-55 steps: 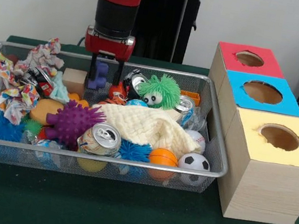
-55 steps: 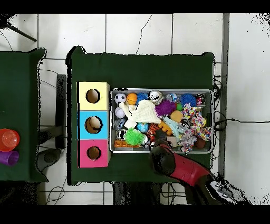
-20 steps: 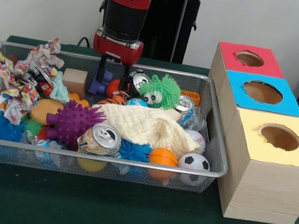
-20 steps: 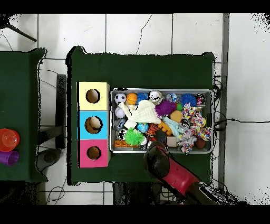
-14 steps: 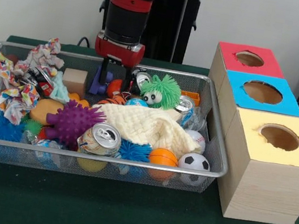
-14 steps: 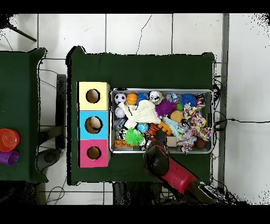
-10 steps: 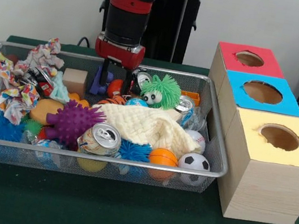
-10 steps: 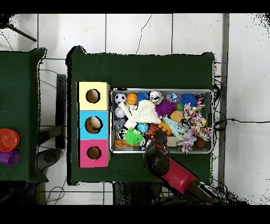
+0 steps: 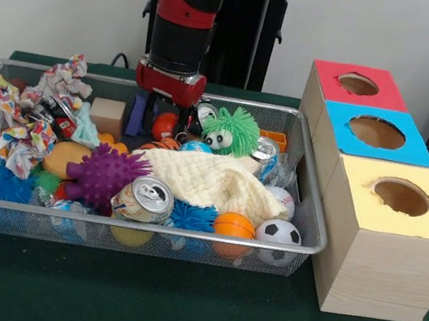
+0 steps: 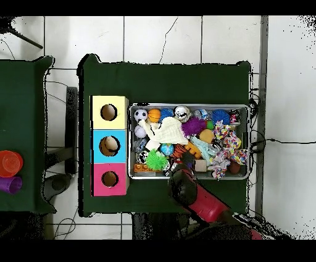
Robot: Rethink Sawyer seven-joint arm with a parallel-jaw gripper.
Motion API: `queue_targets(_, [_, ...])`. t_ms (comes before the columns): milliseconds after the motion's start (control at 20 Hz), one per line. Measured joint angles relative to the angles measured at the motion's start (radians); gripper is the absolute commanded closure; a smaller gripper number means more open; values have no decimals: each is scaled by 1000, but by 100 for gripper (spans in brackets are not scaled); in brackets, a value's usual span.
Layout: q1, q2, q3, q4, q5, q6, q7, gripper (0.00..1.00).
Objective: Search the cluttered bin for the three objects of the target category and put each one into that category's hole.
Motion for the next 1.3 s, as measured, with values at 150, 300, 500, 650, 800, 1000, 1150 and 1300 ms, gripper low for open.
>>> queue_targets(150, [-9,10,11,0,0,-15,1,0])
queue_targets(300, [-19,19,21,0,0,-26,1,0])
queue_targets(500, [-30,33,30,0,0,-47,1,0])
queue_targets(650, [-37,37,35,0,0,-54,1,0])
queue_targets(800, [-47,40,42,0,0,-54,1,0])
queue_targets(1000, [-50,41,46,0,0,-54,1,0])
queue_targets(1150, [-50,41,46,0,0,-54,1,0])
queue_targets(1300, [-51,41,46,0,0,-54,1,0])
